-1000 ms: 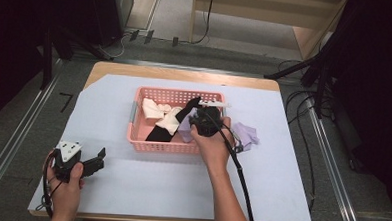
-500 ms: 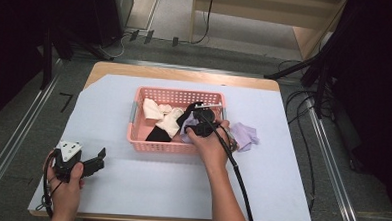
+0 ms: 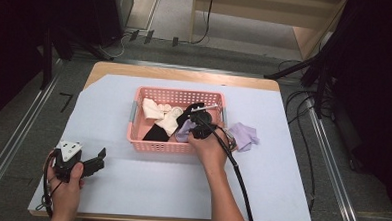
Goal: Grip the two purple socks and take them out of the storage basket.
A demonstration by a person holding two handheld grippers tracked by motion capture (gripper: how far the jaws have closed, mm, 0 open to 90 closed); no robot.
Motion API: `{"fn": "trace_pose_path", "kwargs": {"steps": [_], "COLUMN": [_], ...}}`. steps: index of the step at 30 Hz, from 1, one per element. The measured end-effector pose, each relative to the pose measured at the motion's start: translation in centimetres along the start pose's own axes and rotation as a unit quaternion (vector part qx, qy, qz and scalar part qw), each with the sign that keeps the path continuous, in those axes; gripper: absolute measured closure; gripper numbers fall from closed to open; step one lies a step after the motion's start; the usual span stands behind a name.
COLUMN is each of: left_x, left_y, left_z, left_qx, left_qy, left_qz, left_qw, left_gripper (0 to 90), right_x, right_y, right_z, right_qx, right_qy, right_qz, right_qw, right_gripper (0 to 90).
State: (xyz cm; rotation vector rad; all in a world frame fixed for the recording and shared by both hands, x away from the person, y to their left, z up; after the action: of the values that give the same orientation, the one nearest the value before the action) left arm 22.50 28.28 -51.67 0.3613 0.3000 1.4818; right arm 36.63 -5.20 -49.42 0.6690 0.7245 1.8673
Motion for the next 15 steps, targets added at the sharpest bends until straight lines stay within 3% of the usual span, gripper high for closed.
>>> {"fn": "trace_pose_path", "kwargs": {"steps": [2,4,6,9,10,14,15], "left_x": [0.0,0.0,0.0,-0.1,-0.1,-0.1,-0.1], "left_y": [0.0,0.0,0.0,0.0,0.0,0.0,0.0], "left_z": [0.0,0.0,0.0,0.0,0.0,0.0,0.0], "left_qx": [0.001,0.003,0.004,0.003,0.003,0.002,0.002], "left_qy": [0.001,0.001,-0.001,-0.002,-0.002,-0.003,-0.003], "left_qz": [0.001,0.001,0.001,0.003,0.003,0.004,0.004], "left_qw": [1.0000,1.0000,1.0000,1.0000,1.0000,1.0000,1.0000], "left_gripper": [14.9,14.9,14.9,14.9,14.9,14.9,14.8], "right_x": [-0.2,-0.5,-1.0,-1.3,-1.6,-1.9,-1.9], "right_y": [0.5,1.5,2.7,3.6,4.6,6.1,6.1], "right_z": [0.2,0.7,1.2,1.5,1.7,1.8,1.8], "right_qx": [-0.025,-0.055,-0.096,-0.116,-0.144,-0.187,-0.187], "right_qy": [0.003,-0.011,-0.020,-0.020,-0.015,-0.013,-0.013], "right_qz": [0.001,0.001,0.002,0.000,0.001,0.007,0.007], "right_qw": [0.9997,0.9984,0.9952,0.9930,0.9895,0.9822,0.9822], "right_gripper": [83.7,83.7,83.7,83.7,83.7,83.7,83.7]}}
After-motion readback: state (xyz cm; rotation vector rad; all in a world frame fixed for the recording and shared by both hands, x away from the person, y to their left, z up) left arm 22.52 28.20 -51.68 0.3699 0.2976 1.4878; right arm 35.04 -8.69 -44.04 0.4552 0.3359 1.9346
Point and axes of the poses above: each handheld gripper's, and its own axes: y roughly backward along the jaws, z roughly out of its top, x roughly to its left, the point moved 2 cm from there along -y, roughly forward along the jaws, and after that the axes turned 10 degrees about -x, right-handed, at the moved point
